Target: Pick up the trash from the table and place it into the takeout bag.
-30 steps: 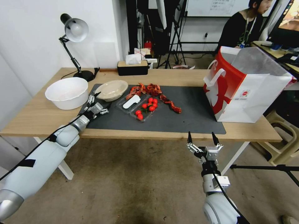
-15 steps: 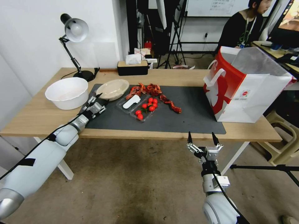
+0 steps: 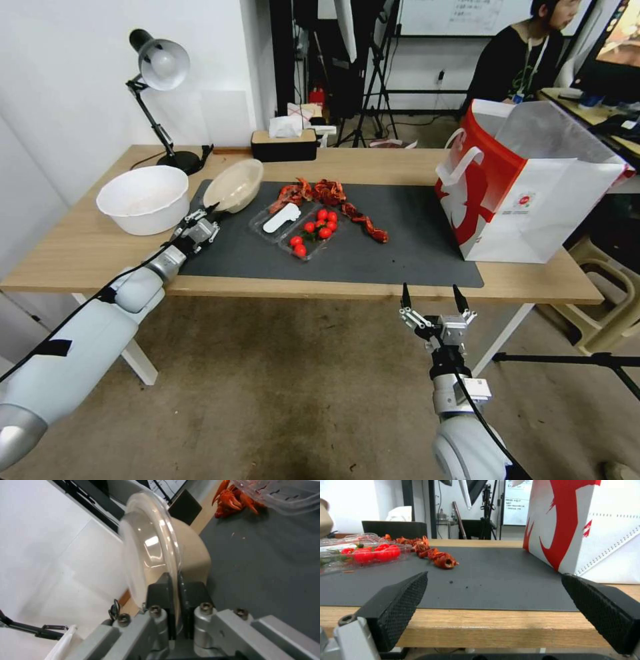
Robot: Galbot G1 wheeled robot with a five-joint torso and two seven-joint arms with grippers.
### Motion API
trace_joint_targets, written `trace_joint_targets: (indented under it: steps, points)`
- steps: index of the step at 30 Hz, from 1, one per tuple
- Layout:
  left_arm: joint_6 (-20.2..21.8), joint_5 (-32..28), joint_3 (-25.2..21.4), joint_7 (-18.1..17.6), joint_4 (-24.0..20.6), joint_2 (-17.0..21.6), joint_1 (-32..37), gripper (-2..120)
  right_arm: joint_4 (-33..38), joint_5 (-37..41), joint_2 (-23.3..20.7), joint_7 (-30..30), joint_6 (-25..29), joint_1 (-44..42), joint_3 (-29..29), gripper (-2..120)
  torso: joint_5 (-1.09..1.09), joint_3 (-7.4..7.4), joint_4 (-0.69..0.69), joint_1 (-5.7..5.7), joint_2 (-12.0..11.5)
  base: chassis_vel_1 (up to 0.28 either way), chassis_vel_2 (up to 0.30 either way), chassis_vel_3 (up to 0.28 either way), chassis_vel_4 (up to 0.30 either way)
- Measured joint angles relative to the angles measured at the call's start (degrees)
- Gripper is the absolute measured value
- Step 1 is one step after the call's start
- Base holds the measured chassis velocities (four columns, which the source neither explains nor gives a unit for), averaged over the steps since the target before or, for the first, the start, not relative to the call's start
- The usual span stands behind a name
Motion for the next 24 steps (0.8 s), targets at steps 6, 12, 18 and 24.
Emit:
trace_joint_targets:
  steps: [6, 12, 18, 24]
  points:
    - [-0.2, 0.1, 0.2, 0.1, 0.3, -0.2, -0.7, 0, 0.0, -0.1, 0.4, 0.0, 0.1, -0.2, 0.0, 100, 0.00, 0.00, 0.00, 0.00, 0.0, 0.000, 0.000, 0.000, 0.000]
    - [-0.5, 0.3, 0.2, 0.1, 0.4, -0.3, -1.1, 0, 0.0, -0.2, 0.5, 0.0, 0.1, -0.2, 0.0, 100, 0.00, 0.00, 0.00, 0.00, 0.0, 0.000, 0.000, 0.000, 0.000]
    - [-0.7, 0.4, 0.3, 0.1, 0.2, -0.4, -1.4, 0, -0.1, -0.2, 0.5, 0.0, 0.1, -0.1, 0.0, 100, 0.00, 0.00, 0.00, 0.00, 0.0, 0.000, 0.000, 0.000, 0.000]
    - [-1.0, 0.3, 0.4, 0.1, -0.2, -0.4, -1.8, 0, -0.1, -0.2, 0.5, 0.0, 0.1, -0.1, 0.0, 100, 0.00, 0.00, 0.00, 0.00, 0.0, 0.000, 0.000, 0.000, 0.000]
